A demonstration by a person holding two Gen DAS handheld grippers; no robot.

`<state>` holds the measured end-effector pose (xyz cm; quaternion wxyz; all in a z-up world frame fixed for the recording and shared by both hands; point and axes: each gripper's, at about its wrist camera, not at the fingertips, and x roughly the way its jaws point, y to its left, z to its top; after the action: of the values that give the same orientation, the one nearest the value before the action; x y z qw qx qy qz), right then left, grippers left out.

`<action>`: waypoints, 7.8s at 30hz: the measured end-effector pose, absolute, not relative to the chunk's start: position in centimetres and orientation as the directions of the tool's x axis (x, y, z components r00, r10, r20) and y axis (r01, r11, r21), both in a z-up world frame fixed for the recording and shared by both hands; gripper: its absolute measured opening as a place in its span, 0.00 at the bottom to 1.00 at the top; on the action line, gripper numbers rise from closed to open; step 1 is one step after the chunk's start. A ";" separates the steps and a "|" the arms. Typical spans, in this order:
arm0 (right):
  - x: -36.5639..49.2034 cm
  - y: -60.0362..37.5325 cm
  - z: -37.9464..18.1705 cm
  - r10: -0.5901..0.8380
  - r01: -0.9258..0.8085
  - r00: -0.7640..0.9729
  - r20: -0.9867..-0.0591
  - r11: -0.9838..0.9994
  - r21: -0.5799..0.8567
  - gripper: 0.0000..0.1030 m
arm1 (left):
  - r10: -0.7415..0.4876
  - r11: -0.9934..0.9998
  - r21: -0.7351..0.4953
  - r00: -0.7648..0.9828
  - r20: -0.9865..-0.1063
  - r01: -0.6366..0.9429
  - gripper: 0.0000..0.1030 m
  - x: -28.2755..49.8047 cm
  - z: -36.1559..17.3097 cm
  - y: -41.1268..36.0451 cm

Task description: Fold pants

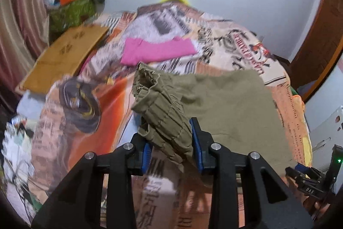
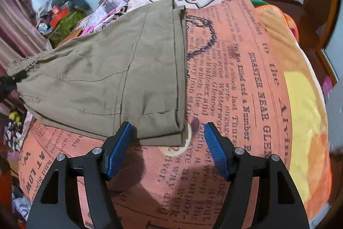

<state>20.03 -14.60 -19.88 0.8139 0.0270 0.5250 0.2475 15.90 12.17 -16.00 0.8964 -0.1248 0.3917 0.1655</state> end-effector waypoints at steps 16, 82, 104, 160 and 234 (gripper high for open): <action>19.6 -14.8 -19.9 0.423 -0.373 0.337 -0.841 0.880 0.293 0.64 | 0.009 0.995 -0.067 0.763 -0.647 -0.069 0.27 20.6 -10.9 1.0; 21.3 -10.9 -17.6 0.354 -0.442 0.407 -0.842 0.883 0.157 0.67 | -0.106 0.993 -0.065 0.472 -0.875 0.102 0.43 21.9 -20.8 0.9; 21.4 -15.5 -15.2 0.402 -0.323 0.438 -0.804 0.905 0.276 0.72 | 0.056 0.998 0.059 0.400 -0.915 -0.003 0.61 40.9 -24.6 7.4; 18.8 -13.4 -18.0 0.419 -0.390 0.382 -0.823 0.881 0.268 0.36 | 0.043 0.934 -0.112 0.418 -0.908 -0.340 0.74 14.1 -24.2 17.4; 19.5 -15.1 -16.8 0.372 -0.334 0.384 -0.845 0.909 0.249 0.55 | -0.018 0.981 -0.103 0.454 -0.891 -0.162 0.60 17.6 -22.5 16.0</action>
<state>19.55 -15.12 -16.77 0.8316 0.0189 0.5129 0.2122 17.65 16.01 -22.50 0.8481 -0.0865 0.5210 0.0422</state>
